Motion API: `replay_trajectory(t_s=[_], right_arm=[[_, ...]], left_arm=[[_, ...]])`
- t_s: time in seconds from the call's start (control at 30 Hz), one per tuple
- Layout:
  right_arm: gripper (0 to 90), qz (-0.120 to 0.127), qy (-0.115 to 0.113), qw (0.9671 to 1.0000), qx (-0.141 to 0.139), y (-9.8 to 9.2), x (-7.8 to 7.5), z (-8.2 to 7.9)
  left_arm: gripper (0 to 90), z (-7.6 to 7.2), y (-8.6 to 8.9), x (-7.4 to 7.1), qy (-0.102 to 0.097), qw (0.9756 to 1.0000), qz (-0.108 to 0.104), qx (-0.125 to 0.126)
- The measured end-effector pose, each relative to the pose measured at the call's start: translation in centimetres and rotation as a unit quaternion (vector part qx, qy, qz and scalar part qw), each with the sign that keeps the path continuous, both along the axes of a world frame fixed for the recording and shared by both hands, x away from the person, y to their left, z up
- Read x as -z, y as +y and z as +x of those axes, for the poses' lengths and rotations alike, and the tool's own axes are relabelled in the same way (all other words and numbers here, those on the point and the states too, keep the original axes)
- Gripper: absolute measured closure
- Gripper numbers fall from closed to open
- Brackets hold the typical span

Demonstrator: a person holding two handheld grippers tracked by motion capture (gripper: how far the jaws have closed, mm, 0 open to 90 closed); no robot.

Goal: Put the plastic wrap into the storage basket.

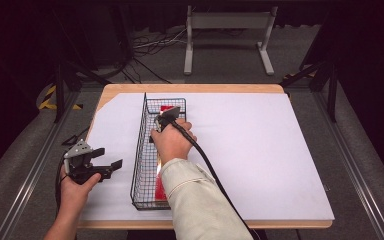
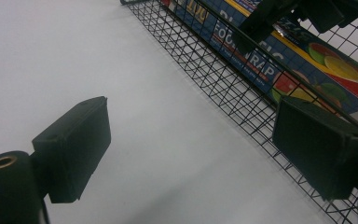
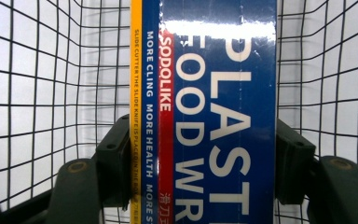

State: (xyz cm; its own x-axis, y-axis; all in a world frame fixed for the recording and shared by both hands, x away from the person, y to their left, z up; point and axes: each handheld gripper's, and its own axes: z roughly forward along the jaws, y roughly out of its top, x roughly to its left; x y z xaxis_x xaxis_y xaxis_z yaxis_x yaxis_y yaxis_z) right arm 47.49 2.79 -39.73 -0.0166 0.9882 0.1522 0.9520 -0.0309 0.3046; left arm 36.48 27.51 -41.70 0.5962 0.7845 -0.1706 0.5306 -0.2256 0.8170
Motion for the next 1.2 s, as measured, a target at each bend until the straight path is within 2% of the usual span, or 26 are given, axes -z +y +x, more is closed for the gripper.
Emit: replay_trajectory(t_s=[0.17,0.27,0.37,0.4,0.5,0.53,0.57,0.67,0.7,0.77,0.8,0.87,0.93,1.07,1.13,1.2], right_arm=[[29.8,0.019,-0.017,0.9997,-0.003,-0.1,-0.8,0.0],[27.0,0.018,-0.040,0.9990,-0.011,-0.4,-1.5,-0.1],[26.0,0.021,-0.071,0.9966,-0.036,-0.7,-2.2,-0.2],[25.7,0.022,-0.085,0.9949,-0.051,-0.9,-2.5,-0.2],[25.7,0.023,-0.110,0.9912,-0.070,-1.2,-3.3,-0.4],[25.7,0.023,-0.110,0.9912,-0.070,-1.2,-3.3,-0.4],[24.5,0.027,-0.130,0.9874,-0.087,-1.4,-3.7,-0.4],[23.8,0.032,-0.155,0.9787,-0.131,-1.9,-4.5,-0.4],[24.2,0.030,-0.160,0.9768,-0.139,-2.1,-4.8,-0.4],[24.0,0.033,-0.175,0.9705,-0.163,-2.6,-5.3,-0.5],[24.2,0.032,-0.179,0.9689,-0.167,-2.9,-5.5,-0.5],[22.1,0.026,-0.195,0.9633,-0.183,-3.5,-6.0,-0.5],[22.1,0.015,-0.199,0.9611,-0.191,-4.3,-6.3,-0.5],[21.8,0.024,-0.205,0.9566,-0.206,-6.1,-7.2,-0.6],[21.4,0.029,-0.213,0.9516,-0.219,-7.3,-7.7,-0.6],[20.6,0.030,-0.214,0.9493,-0.228,-8.1,-8.0,-0.8]], left_arm=[[12.1,0.0,0.1,0.0,0.000,1.0000,0.000,-0.001],[12.1,0.0,0.1,0.0,0.002,1.0000,-0.001,-0.001],[12.1,-0.1,0.1,0.0,0.000,1.0000,0.000,-0.003],[12.1,-0.1,0.1,0.0,-0.001,1.0000,0.001,-0.003],[12.1,-0.1,0.1,0.0,0.001,1.0000,0.000,-0.003],[12.1,-0.1,0.1,0.0,0.000,1.0000,0.001,-0.002],[12.1,0.0,0.0,0.0,0.002,1.0000,-0.001,-0.001],[12.1,0.0,0.0,0.1,0.000,1.0000,0.003,-0.001],[12.1,-0.1,0.0,0.1,0.001,1.0000,0.002,0.001],[12.1,-0.2,0.1,0.1,-0.001,1.0000,0.001,0.000],[12.1,-0.2,0.2,0.1,0.001,1.0000,-0.002,-0.003],[12.1,-0.2,0.4,0.0,-0.001,1.0000,-0.001,-0.003],[12.0,-0.2,0.4,0.1,-0.002,1.0000,0.003,-0.007],[11.8,0.0,0.3,0.3,-0.003,0.9999,0.011,-0.008],[11.7,0.0,0.2,0.3,-0.001,0.9999,0.011,-0.007],[11.6,0.0,0.3,0.3,-0.005,0.9999,0.011,-0.005]])
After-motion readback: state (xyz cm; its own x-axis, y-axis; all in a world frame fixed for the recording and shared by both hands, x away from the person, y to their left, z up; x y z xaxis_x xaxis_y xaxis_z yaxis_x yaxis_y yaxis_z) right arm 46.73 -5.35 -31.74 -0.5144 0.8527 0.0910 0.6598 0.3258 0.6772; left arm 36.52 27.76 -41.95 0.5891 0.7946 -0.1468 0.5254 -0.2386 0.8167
